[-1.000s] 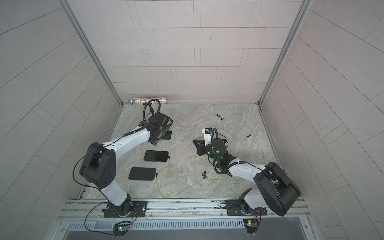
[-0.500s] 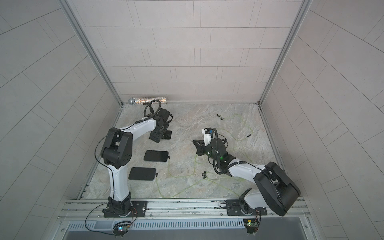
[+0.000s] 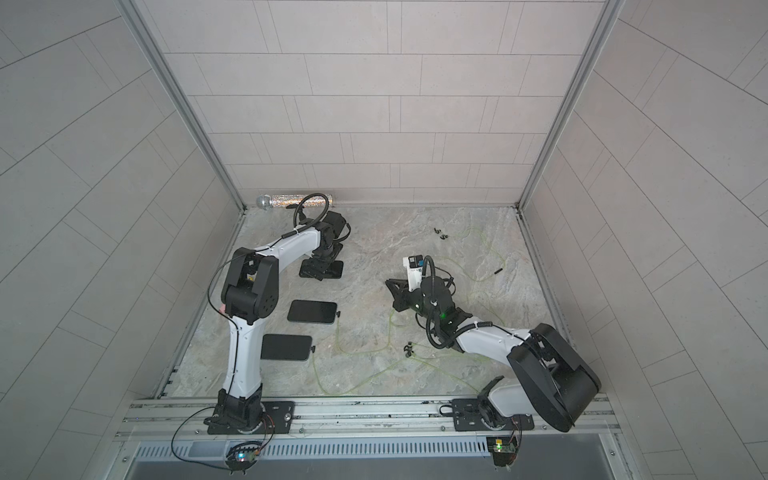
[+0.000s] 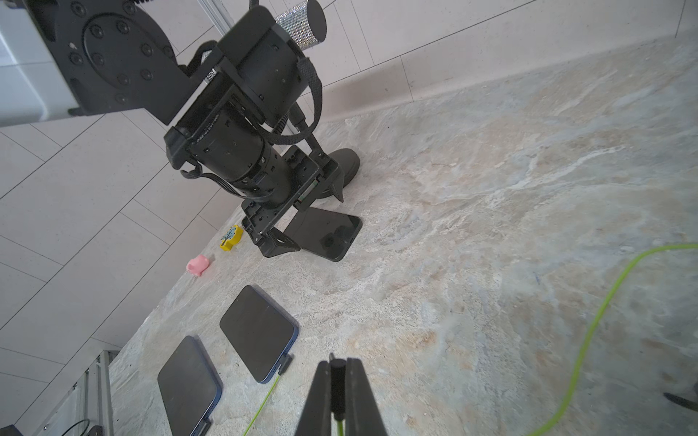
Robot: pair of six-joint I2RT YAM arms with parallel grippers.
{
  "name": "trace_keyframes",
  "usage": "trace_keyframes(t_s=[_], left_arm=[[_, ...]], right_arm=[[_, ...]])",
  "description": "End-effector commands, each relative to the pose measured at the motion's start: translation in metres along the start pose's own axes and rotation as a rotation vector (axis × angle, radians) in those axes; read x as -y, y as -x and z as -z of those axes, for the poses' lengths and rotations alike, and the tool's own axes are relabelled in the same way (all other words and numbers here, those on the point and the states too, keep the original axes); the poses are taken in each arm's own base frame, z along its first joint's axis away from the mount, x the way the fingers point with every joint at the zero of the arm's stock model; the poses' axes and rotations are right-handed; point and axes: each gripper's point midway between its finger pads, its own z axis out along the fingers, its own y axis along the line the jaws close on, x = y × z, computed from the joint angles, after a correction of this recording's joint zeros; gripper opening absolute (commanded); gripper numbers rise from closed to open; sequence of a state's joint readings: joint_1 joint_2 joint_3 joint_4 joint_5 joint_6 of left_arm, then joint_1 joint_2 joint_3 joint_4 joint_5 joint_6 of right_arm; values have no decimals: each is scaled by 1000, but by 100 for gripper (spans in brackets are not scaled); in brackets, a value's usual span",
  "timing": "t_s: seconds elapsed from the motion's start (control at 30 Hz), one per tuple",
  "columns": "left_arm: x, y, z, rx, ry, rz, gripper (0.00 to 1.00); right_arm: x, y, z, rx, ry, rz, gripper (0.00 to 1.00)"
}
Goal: Plug wired earphones into phones
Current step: Pick up the phone at the center of the board.
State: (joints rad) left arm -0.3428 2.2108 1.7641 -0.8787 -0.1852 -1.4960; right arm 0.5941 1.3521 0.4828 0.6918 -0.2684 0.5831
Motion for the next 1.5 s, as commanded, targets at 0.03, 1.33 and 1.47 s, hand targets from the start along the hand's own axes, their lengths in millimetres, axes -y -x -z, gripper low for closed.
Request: trace_keyframes(t_s=[0.03, 1.33, 1.47], left_arm=[[-20, 7, 4, 19, 105, 12, 100], [-33, 27, -23, -119, 177, 153, 93], [-31, 26, -24, -122, 177, 158, 94]], right_arm=[[-5, 6, 4, 27, 11, 17, 0], [-9, 7, 6, 39, 25, 19, 0], [-10, 7, 6, 40, 28, 23, 0]])
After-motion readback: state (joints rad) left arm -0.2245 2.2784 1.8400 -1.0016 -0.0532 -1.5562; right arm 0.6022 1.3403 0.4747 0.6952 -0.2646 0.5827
